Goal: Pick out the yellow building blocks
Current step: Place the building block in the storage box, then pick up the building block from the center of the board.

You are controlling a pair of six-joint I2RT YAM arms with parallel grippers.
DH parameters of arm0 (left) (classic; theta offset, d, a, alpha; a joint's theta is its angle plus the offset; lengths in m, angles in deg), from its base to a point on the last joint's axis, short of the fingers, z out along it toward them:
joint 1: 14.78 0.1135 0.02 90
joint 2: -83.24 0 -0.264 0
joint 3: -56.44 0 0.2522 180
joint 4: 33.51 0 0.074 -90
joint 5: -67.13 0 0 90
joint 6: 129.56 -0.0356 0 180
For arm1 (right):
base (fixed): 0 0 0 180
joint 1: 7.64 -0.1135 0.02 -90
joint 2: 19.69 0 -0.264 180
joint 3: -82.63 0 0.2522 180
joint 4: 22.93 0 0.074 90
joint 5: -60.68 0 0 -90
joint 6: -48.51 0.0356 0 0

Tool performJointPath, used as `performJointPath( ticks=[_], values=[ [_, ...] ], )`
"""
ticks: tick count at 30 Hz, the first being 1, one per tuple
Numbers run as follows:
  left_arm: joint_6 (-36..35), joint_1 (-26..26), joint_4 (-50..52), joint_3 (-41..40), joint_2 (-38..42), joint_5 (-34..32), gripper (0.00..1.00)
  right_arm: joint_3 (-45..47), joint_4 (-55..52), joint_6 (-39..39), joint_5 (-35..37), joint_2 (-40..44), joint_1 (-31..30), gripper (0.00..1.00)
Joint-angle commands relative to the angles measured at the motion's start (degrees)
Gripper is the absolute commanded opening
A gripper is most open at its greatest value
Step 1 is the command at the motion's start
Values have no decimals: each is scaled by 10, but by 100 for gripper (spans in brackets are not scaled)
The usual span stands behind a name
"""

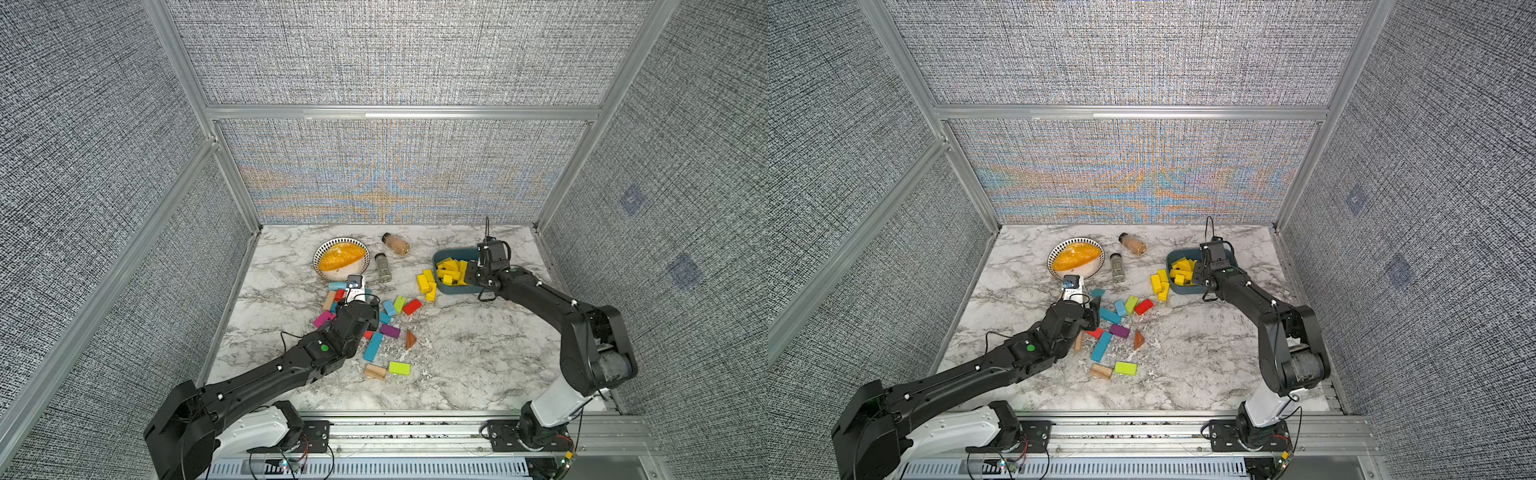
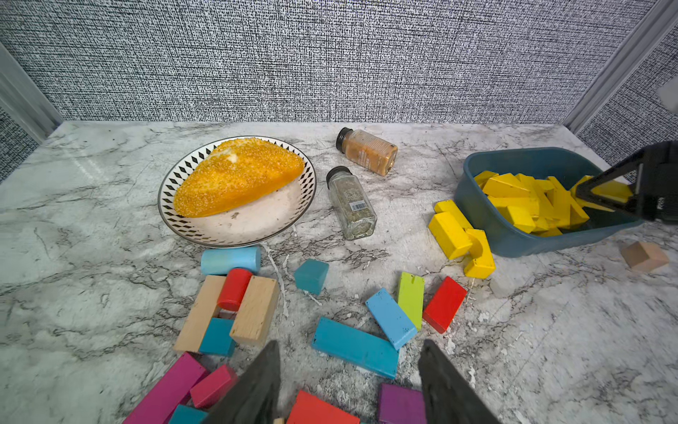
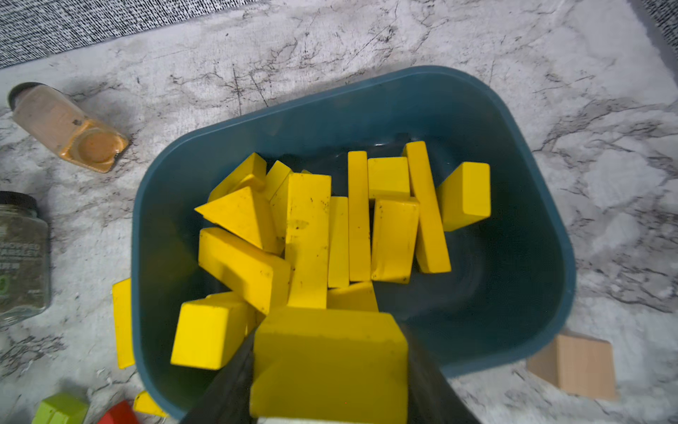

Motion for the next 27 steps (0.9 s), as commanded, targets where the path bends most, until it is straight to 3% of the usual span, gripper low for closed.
performJointPath(
  ticks=[1,8,13,20,27],
  values=[
    [5,0,9,0,2,-12,62,-19,24,-13,-16,-31,13,34],
    [7,0,13,-3,14,-23,61,-49,22,-16,-18,-98,29,36],
    [8,0,12,-2,12,-26,62,-47,22,-18,-21,-99,31,54],
    [-4,0,6,10,-1,-17,62,-44,11,-31,-14,-51,31,76],
    [-4,0,0,11,-5,-4,63,-36,-30,-37,-11,33,1,79]
  ],
)
